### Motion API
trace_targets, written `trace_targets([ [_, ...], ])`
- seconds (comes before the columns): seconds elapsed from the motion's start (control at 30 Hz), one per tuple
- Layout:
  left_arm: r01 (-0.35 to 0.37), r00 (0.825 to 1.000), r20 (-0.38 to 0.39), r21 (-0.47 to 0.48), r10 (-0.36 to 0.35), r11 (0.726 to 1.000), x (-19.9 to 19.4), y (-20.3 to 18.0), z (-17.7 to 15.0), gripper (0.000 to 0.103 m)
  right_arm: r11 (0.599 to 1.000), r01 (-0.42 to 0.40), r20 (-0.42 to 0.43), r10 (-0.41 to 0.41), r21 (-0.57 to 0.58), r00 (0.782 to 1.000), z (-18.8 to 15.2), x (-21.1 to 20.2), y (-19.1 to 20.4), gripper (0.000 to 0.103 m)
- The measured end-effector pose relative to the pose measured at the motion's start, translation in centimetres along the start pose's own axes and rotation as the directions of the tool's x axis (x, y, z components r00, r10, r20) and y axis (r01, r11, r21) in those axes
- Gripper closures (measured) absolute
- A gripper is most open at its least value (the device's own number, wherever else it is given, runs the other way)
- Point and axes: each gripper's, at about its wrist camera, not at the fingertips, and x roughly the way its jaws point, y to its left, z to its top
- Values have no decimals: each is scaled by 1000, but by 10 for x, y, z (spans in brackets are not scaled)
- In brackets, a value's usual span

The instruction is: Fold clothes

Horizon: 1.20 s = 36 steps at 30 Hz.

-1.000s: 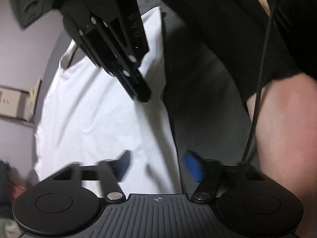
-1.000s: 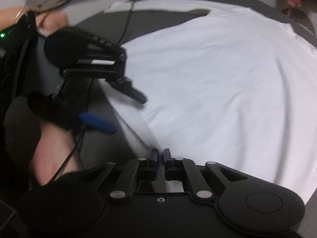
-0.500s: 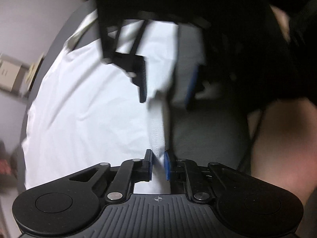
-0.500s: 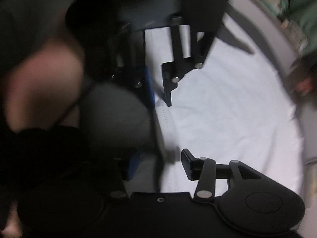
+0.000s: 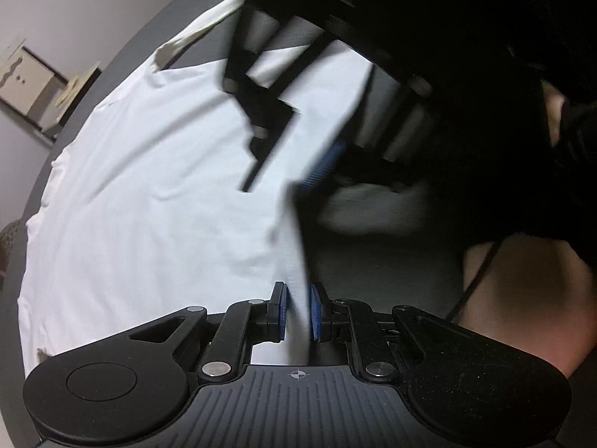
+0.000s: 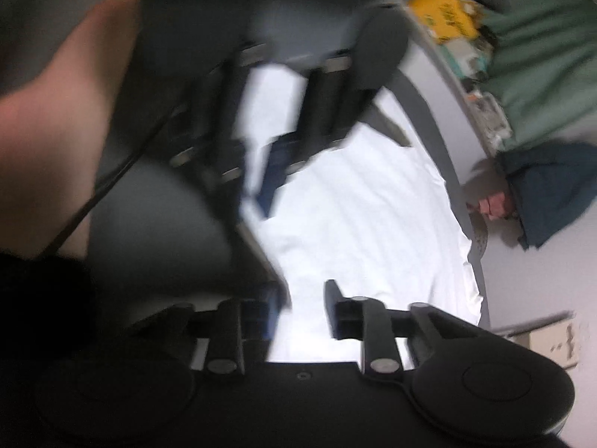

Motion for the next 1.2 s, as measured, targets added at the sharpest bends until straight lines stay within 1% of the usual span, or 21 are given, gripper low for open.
trace_targets([
  [0.03,-2,1000,3,12,2,1000,2,0,0,85,999,-17,6,16,35,1000,0,-1,-6,82],
  [0.1,-37,999,5,32,37,999,5,-4,1,60,994,-52,19,50,101,999,-2,-4,-18,87],
  [0.13,-55,998,6,41,55,998,6,-6,1,52,989,-73,22,71,127,997,-3,-3,-22,87],
  [0.17,-73,997,7,51,73,996,7,-9,2,38,984,-94,25,91,153,995,-5,-2,-26,87],
  [0.2,-91,996,8,61,91,994,9,-11,2,35,978,-114,28,110,177,993,-6,-1,-30,87],
  [0.3,-146,989,14,90,145,985,12,-17,4,36,962,-149,34,145,230,989,-11,-3,-39,88],
  [0.33,-164,987,16,91,163,982,12,-17,3,39,957,-159,36,155,244,987,-12,-5,-42,88],
  [0.37,-185,983,7,89,185,979,12,-16,3,65,953,-166,37,162,255,986,-13,-6,-44,88],
  [0.43,-210,977,-34,79,213,975,18,-11,5,100,949,-176,36,173,263,984,-13,-5,-46,88],
  [0.53,-188,981,-37,29,189,982,15,-4,5,101,955,-176,16,177,240,984,-11,-2,-43,86],
  [0.6,-174,984,-25,8,174,985,11,-3,4,101,966,-183,-8,187,184,982,-7,-1,-32,80],
  [0.63,-160,987,-20,3,160,987,10,-3,4,101,970,-187,-17,192,152,981,-5,-1,-26,81],
  [0.67,-145,989,-15,-2,145,989,8,-2,4,101,972,-196,-28,201,130,979,-5,0,-21,82],
  [0.7,-131,991,-10,-7,131,991,7,-2,3,101,973,-204,-38,209,108,977,-4,1,-16,100],
  [0.77,-77,997,-6,-15,77,997,0,-1,-4,101,971,-227,-54,231,74,971,-4,2,-8,99],
  [0.87,0,1000,8,-34,0,999,-5,8,-12,101,942,-299,-25,306,151,952,-6,-3,-20,99],
  [0.93,10,1000,5,-55,-10,998,-8,11,-18,101,920,-333,-10,342,206,940,-9,-5,-27,99],
  [1.03,33,999,-11,-88,-34,996,-5,9,-22,101,915,-348,-37,362,202,931,-8,-3,-22,98],
  [1.1,7,1000,16,-187,-4,982,-16,19,-38,100,912,-360,-55,377,195,925,-8,-1,-17,91],
  [1.17,-17,999,42,-286,30,958,-27,30,-55,98,909,-381,-71,397,166,915,-7,-2,-10,86],
  [1.2,-28,997,53,-336,48,942,-33,35,-63,89,904,-391,-66,407,172,911,-7,-2,-12,85],
])
